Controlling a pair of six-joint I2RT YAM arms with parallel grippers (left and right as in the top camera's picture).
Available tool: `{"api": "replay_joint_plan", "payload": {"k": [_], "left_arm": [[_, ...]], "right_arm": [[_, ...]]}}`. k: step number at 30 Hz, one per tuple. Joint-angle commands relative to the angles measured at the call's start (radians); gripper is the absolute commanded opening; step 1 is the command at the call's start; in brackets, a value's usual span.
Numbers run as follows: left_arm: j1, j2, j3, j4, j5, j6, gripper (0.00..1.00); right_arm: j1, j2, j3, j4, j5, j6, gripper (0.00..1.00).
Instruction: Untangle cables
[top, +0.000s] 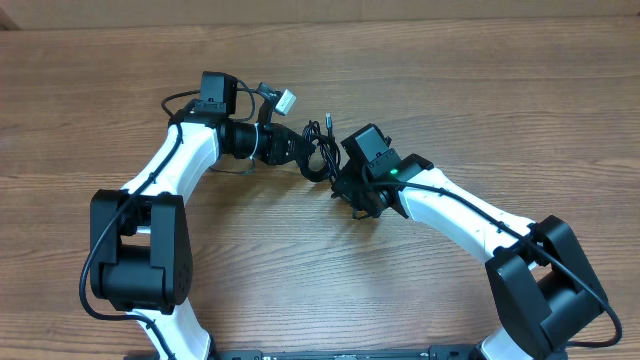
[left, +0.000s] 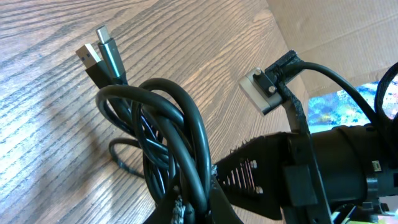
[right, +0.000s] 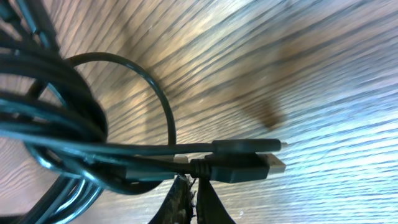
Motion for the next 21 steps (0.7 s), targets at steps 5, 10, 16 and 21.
{"api": "replay_joint_plan", "payload": {"k": [5, 10, 16, 21], "left_arm": [[0.002, -0.030, 0.022, 0.002, 0.042, -0.008, 0.06], [0.002, -0.030, 0.022, 0.002, 0.042, -0.008, 0.10], [0.002, -0.030, 0.022, 0.001, 0.042, -0.008, 0.10], [0.002, -0.030, 0.022, 0.003, 0.042, -0.008, 0.13]], "right_arm": [[0.005, 0.003, 0.001, 0.001, -0.056, -0.022, 0.26], [0.036, 0.003, 0.001, 0.001, -0.106, -0.145, 0.35], [0.061, -0.017, 0.023, 0.002, -0.136, -0.290, 0.06], [0.063, -0.095, 0.075, -0.037, -0.129, -0.368, 0.15]]}}
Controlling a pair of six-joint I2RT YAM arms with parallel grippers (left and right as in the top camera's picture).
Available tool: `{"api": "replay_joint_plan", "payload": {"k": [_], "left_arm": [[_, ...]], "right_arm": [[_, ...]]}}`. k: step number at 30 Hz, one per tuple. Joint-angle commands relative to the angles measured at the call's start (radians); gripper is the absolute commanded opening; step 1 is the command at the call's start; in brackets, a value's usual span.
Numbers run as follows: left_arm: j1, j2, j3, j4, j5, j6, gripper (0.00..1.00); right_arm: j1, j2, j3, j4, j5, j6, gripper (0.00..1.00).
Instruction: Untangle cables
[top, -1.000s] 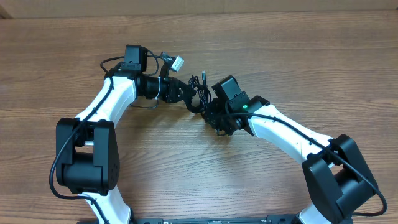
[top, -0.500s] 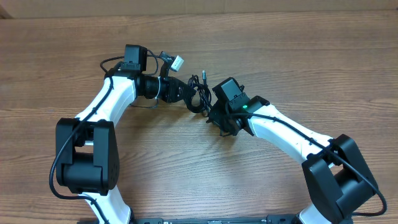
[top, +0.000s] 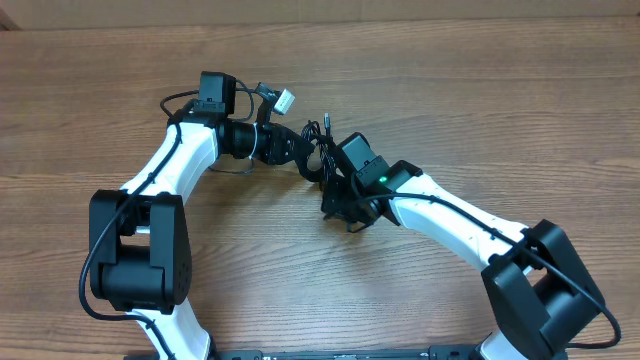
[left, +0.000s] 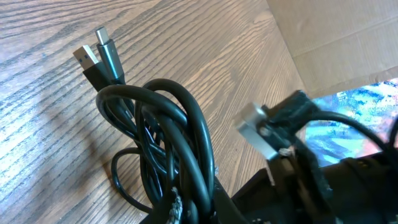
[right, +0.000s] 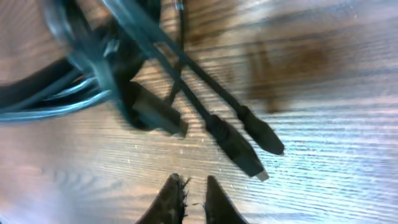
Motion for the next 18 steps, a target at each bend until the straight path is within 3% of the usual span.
{"api": "replay_joint_plan", "payload": {"k": [1, 3, 4, 5, 8, 11, 18], "left_arm": [[0.001, -0.030, 0.022, 0.005, 0.042, -0.005, 0.13], [0.001, -0.030, 0.022, 0.005, 0.041, -0.005, 0.14], [0.001, -0.030, 0.022, 0.005, 0.041, -0.005, 0.14], [0.001, -0.030, 0.022, 0.005, 0.041, -0.005, 0.14], [0.001, -0.030, 0.022, 0.005, 0.041, -0.005, 0.14], [0.001, -0.030, 0.022, 0.005, 0.041, -0.005, 0.14], [0.001, -0.030, 0.022, 0.012, 0.041, -0.055, 0.04]], "right_arm": [[0.000, -0.097, 0.063, 0.005, -0.004, -0.116, 0.22], [0.000, -0.108, 0.063, 0.005, -0.003, -0.134, 0.33], [0.000, -0.108, 0.063, 0.005, -0.007, -0.135, 0.49], [0.000, -0.108, 0.063, 0.004, -0.026, -0.136, 0.50], [-0.008, -0.109, 0.063, 0.025, -0.045, -0.137, 0.45], [0.000, -0.107, 0.058, 0.023, 0.018, -0.136, 0.34], [0.079, -0.041, 0.057, 0.022, 0.216, -0.090, 0.38]]}}
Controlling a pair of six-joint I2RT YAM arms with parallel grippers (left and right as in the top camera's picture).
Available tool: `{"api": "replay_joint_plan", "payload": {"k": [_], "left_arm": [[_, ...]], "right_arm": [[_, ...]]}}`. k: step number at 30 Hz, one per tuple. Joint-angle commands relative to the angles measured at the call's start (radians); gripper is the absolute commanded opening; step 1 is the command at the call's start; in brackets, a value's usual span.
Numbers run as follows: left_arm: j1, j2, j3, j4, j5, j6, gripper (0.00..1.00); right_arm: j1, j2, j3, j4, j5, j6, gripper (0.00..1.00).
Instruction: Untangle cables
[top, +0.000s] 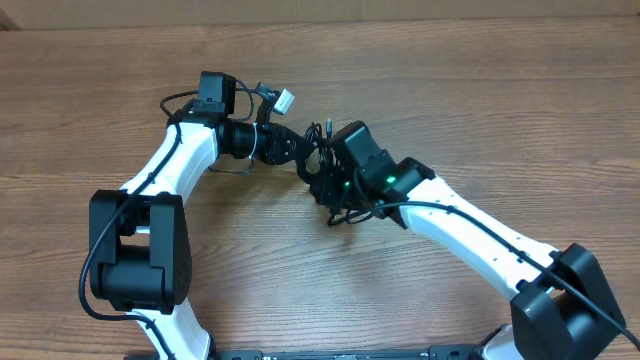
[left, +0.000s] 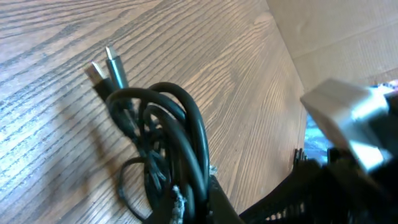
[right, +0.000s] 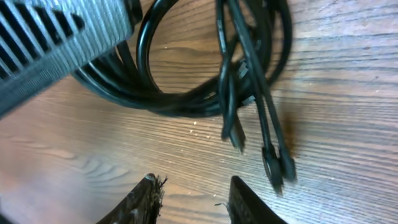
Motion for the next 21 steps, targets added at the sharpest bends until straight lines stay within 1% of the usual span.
{"api": "replay_joint_plan", "payload": {"k": [1, 2, 4, 7, 12, 13, 16, 21], "left_arm": [[0.001, -0.030, 0.022, 0.007, 0.041, -0.050, 0.04], [0.001, -0.030, 0.022, 0.006, 0.038, -0.060, 0.04], [0.001, -0.030, 0.022, 0.007, 0.003, -0.089, 0.04], [0.001, -0.030, 0.022, 0.007, -0.038, -0.117, 0.04], [0.001, -0.030, 0.022, 0.011, -0.038, -0.119, 0.04], [0.001, -0.030, 0.022, 0.011, -0.038, -0.119, 0.04], [0.001, -0.030, 0.022, 0.011, -0.038, -0.119, 0.04], [0.001, -0.030, 0.022, 0.011, -0.038, -0.119, 0.04]], "right_arm": [[0.045, 0.058, 0.015, 0.008, 0.161, 0.031, 0.38], [0.054, 0.079, 0.015, 0.023, 0.211, 0.030, 0.38], [0.055, 0.093, 0.015, 0.029, 0.247, 0.030, 0.38], [0.055, 0.097, 0.015, 0.033, 0.264, 0.029, 0.38], [0.055, 0.097, 0.015, 0.045, 0.266, 0.022, 0.37], [0.055, 0.097, 0.015, 0.047, 0.266, 0.023, 0.36], [0.055, 0.097, 0.015, 0.057, 0.264, 0.023, 0.27], [0.058, 0.097, 0.015, 0.056, 0.261, 0.023, 0.24]]}}
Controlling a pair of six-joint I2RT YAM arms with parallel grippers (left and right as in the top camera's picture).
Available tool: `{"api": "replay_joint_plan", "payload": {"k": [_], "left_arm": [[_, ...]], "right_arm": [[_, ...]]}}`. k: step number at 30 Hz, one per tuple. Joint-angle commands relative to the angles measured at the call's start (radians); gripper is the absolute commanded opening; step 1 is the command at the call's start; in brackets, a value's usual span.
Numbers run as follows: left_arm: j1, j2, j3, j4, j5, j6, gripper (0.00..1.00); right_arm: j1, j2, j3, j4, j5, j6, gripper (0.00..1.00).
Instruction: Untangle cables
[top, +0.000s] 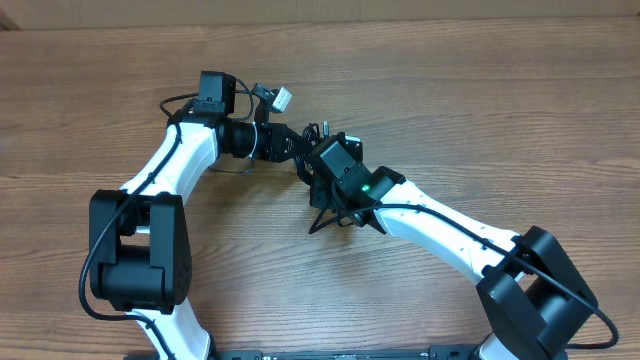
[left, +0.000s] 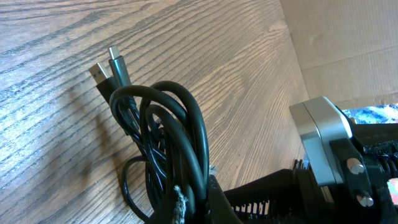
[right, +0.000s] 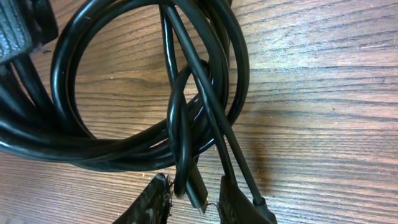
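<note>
A coil of black cables (left: 171, 134) lies bunched on the wooden table, with two plugs (left: 109, 67) sticking out of its far side. My left gripper (left: 194, 190) is shut on the near part of the coil. In the right wrist view the same coil (right: 124, 93) fills the frame. My right gripper (right: 194, 184) stands open low over it. A loose end with a small plug (right: 194, 191) hangs between its fingers, and two more cable ends (right: 242, 168) run past the right finger. In the overhead view the bundle (top: 316, 133) sits between both wrists.
The right arm's wrist and grey camera housing (left: 323, 146) sit close beside the coil in the left wrist view. A cardboard wall (left: 348, 37) stands along the table's (top: 480, 110) far edge. Both arms (top: 180, 170) reach in from the near side.
My right gripper has come down closer to the coil and shifted left. Its fingers stand a little narrower, with one plug end now between them. The left gripper still holds the coil.
My right gripper was shut beside the two plugs, then shut a little off from the cable ends. After that it stood open above the coil, and now it straddles one plug end. The left gripper kept hold of the coil throughout.
</note>
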Motion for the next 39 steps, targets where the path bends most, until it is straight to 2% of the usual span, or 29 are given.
{"api": "replay_joint_plan", "payload": {"k": [1, 5, 13, 24, 39], "left_arm": [[0.001, -0.030, 0.022, 0.003, 0.012, -0.009, 0.04], [0.001, -0.030, 0.022, 0.003, 0.012, -0.009, 0.04], [0.001, -0.030, 0.022, 0.003, 0.012, -0.009, 0.04], [0.001, -0.030, 0.022, 0.002, 0.012, -0.009, 0.04], [0.001, -0.030, 0.022, 0.002, 0.012, -0.009, 0.04]], "right_arm": [[0.001, 0.000, 0.015, 0.003, 0.018, -0.001, 0.22], [0.001, 0.000, 0.015, 0.011, 0.018, -0.001, 0.11], [-0.005, 0.000, 0.015, 0.025, 0.018, 0.000, 0.04], [-0.009, 0.001, 0.013, -0.031, 0.007, 0.025, 0.04], [-0.009, 0.013, 0.011, -0.077, 0.146, 0.014, 0.04]]}}
